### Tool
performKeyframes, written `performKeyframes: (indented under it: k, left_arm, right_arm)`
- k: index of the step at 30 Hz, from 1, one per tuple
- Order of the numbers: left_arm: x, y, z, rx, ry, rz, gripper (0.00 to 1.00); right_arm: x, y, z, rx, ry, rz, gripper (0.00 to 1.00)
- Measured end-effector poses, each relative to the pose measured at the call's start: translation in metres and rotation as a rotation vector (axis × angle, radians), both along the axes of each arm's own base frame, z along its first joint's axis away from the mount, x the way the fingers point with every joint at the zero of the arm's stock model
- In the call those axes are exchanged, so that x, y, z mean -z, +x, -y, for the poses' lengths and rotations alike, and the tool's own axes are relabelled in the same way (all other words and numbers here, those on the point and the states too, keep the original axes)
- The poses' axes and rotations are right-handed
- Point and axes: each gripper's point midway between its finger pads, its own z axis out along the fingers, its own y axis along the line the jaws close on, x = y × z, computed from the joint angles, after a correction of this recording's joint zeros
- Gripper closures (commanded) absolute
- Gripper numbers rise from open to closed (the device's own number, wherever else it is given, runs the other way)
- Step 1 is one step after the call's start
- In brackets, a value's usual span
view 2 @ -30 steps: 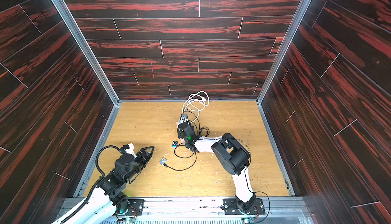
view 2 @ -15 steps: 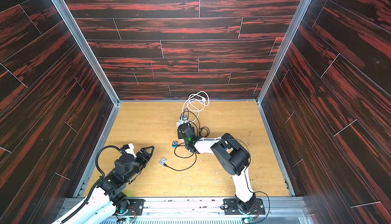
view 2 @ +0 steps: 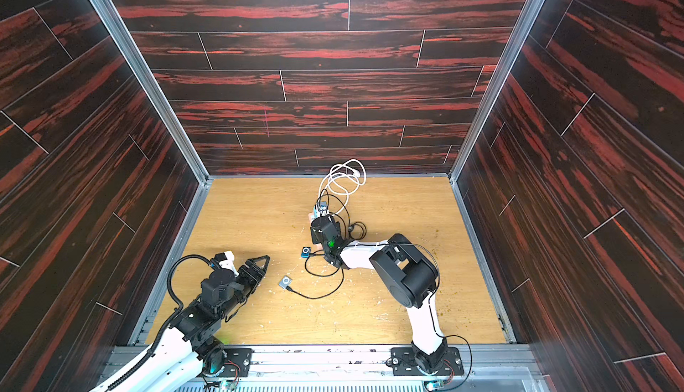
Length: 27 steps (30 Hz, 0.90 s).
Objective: Charge mp3
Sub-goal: Insert the plug into the socket.
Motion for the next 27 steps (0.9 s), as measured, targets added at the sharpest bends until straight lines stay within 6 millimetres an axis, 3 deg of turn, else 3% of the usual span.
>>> performKeyframes:
  k: [27]
  left_arm:
    - [0.0085,-0.0031,-0.0026,-0.003,0.003,-0.004,0.27]
  right_arm:
    - [0.0027,-0.0075,-0.0017,0.014,-0.010,0.009,1.00]
